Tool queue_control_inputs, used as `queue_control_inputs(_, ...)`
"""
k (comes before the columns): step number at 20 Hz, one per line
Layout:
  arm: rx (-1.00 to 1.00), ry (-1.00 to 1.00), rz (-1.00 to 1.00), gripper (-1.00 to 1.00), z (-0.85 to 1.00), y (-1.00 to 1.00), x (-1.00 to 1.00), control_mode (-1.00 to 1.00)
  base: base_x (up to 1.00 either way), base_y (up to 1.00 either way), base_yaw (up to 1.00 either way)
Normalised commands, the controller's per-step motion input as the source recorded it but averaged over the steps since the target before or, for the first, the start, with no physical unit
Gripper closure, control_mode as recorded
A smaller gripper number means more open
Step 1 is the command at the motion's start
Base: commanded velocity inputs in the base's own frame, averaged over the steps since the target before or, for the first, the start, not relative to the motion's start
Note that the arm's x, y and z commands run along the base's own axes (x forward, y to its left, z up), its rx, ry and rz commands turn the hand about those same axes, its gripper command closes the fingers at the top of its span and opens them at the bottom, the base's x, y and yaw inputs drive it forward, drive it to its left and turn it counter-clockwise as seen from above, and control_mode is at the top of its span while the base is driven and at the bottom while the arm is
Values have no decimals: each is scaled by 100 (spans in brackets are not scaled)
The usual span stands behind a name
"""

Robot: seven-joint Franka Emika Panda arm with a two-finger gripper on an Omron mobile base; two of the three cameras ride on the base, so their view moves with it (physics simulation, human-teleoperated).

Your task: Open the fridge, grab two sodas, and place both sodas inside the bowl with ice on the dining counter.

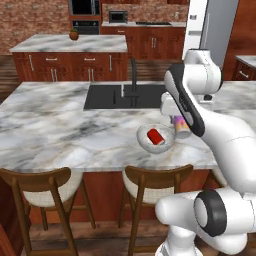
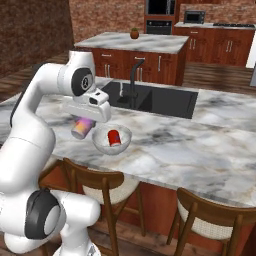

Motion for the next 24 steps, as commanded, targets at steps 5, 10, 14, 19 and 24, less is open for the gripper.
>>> queue_control_inputs(5,5,0,-19,100,-31,-17,21,-100,0,0,0)
queue_control_inputs(10,8,0,-26,100,-31,-4,36,-100,0,0,0)
queue_control_inputs(14,5,0,-28,100,-34,0,40,-100,0,0,0)
queue_control_inputs(19,1,0,-24,100,-37,-5,37,-100,0,0,0)
queue_control_inputs(24,0,0,-22,100,-33,-5,39,-100,0,0,0)
